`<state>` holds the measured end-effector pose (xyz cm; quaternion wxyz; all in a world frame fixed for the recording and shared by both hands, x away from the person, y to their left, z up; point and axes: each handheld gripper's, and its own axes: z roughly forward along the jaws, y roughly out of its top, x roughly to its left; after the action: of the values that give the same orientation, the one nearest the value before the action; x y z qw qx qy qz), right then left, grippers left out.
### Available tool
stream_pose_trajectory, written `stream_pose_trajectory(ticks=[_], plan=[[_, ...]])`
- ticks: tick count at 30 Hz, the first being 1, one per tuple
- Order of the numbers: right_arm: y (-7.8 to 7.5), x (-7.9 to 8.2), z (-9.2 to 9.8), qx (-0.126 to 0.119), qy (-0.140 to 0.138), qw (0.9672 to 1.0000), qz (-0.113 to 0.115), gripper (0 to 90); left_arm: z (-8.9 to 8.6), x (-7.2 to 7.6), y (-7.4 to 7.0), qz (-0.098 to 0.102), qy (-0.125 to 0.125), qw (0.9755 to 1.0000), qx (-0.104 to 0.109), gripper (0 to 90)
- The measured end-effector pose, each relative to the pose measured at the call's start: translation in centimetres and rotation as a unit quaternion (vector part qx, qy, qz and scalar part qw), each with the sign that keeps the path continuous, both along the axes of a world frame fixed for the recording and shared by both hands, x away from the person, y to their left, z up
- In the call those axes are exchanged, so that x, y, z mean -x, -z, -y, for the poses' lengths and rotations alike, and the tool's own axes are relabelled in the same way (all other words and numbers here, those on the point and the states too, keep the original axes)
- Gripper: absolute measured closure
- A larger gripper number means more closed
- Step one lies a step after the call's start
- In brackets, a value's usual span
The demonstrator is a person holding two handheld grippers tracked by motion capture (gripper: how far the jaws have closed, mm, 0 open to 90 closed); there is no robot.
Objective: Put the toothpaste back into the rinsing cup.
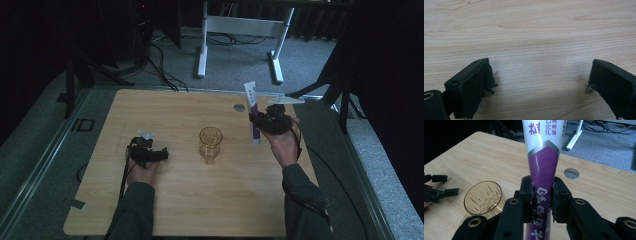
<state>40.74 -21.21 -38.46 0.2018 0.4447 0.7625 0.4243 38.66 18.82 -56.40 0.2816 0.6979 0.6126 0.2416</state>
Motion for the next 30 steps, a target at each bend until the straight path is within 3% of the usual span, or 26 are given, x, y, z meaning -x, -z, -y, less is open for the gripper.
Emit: stream_pose_trajectory(ticks=[30], plan=[[-0.4, -0.8, -3.4, -0.018, -0.027, 0.9992, 0.023, 74.3, 0.0, 0.0, 0.0, 0.000, 0.000, 1.0000, -0.001, 4.2]])
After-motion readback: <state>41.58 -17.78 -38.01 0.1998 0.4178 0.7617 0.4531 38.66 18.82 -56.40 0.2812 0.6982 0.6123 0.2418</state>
